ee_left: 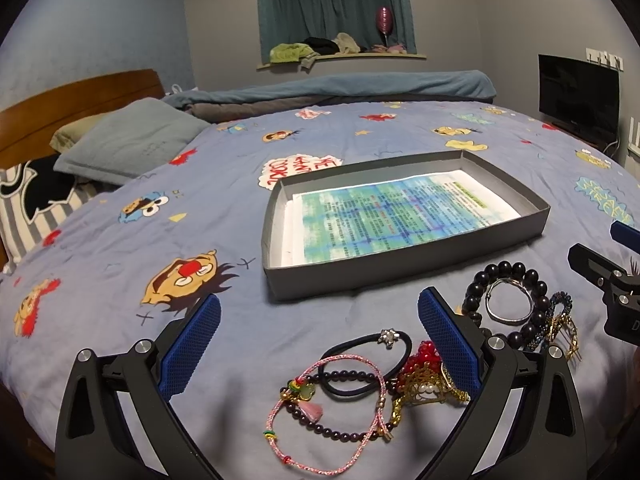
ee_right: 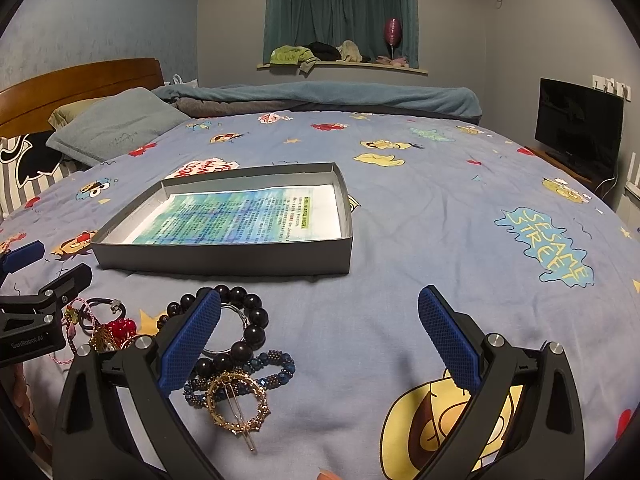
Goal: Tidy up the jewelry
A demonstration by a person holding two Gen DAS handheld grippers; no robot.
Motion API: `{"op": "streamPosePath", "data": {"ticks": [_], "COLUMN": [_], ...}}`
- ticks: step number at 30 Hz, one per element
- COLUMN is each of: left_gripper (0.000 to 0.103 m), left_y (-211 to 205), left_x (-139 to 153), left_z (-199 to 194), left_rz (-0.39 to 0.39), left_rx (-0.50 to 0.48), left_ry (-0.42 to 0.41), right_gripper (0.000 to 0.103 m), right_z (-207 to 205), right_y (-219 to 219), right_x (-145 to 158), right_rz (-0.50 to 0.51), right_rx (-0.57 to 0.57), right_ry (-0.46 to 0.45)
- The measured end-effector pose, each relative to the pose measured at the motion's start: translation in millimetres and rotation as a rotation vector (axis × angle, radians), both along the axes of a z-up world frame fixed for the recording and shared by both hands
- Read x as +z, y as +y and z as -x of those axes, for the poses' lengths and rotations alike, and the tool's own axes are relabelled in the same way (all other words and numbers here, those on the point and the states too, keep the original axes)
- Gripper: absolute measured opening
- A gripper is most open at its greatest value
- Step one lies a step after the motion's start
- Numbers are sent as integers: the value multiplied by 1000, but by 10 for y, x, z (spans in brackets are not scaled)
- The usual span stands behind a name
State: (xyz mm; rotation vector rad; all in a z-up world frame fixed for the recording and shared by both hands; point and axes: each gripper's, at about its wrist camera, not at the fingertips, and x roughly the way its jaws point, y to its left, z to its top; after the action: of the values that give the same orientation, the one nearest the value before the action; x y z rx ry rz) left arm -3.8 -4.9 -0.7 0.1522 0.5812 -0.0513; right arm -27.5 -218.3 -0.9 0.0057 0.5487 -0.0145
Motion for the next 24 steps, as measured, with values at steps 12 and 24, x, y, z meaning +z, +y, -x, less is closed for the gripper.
{"op": "streamPosePath", "data": {"ticks": [12, 24], "left_gripper": [98, 98], "left_y": [-47, -67], "left_x": [12, 15], "left_z": [-7, -17], "left_rz": [0, 1], "left_rx": [-3, -8], "left_ry": [4, 8], "right_gripper": [98, 98], "right_z": [-6, -19], "right_y": [0, 0], "right_x": [-6, -13], "right_rz": [2, 4], "right_rx": [0, 0], "right_ry": [4, 9]}}
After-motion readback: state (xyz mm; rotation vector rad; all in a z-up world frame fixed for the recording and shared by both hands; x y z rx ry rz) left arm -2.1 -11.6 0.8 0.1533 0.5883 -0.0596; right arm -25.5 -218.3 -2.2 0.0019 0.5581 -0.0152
